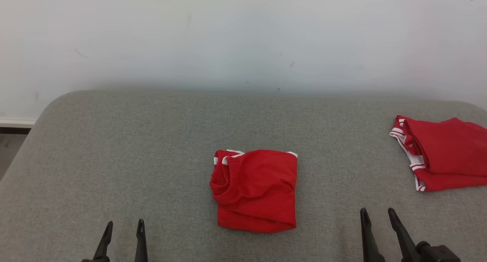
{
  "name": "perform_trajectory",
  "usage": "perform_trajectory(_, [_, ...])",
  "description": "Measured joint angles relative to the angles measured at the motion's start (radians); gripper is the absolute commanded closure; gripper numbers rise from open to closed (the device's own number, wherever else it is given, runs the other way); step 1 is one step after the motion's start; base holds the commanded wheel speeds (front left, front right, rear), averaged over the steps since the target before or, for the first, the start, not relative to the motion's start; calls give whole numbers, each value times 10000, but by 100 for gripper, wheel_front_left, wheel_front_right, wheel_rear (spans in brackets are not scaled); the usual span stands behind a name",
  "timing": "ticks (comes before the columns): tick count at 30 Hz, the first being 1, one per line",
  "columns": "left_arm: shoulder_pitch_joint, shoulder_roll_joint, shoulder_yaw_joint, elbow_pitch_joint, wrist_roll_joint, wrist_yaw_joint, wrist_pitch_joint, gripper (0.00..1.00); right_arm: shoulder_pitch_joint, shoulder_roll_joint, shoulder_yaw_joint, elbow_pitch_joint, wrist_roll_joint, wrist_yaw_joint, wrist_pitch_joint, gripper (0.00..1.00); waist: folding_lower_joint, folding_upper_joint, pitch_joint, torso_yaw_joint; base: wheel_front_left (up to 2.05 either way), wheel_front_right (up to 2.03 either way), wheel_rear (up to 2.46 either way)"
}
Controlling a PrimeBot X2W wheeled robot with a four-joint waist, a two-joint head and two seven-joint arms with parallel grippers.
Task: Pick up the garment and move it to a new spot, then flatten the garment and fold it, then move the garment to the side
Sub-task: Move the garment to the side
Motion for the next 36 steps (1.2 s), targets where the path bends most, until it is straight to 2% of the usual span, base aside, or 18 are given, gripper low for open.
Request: perform_trajectory(36, [141,0,-63,17,65,75,0,0,145,2,-69,19,-211,0,0,0,1,1,11,-357,0,0,0])
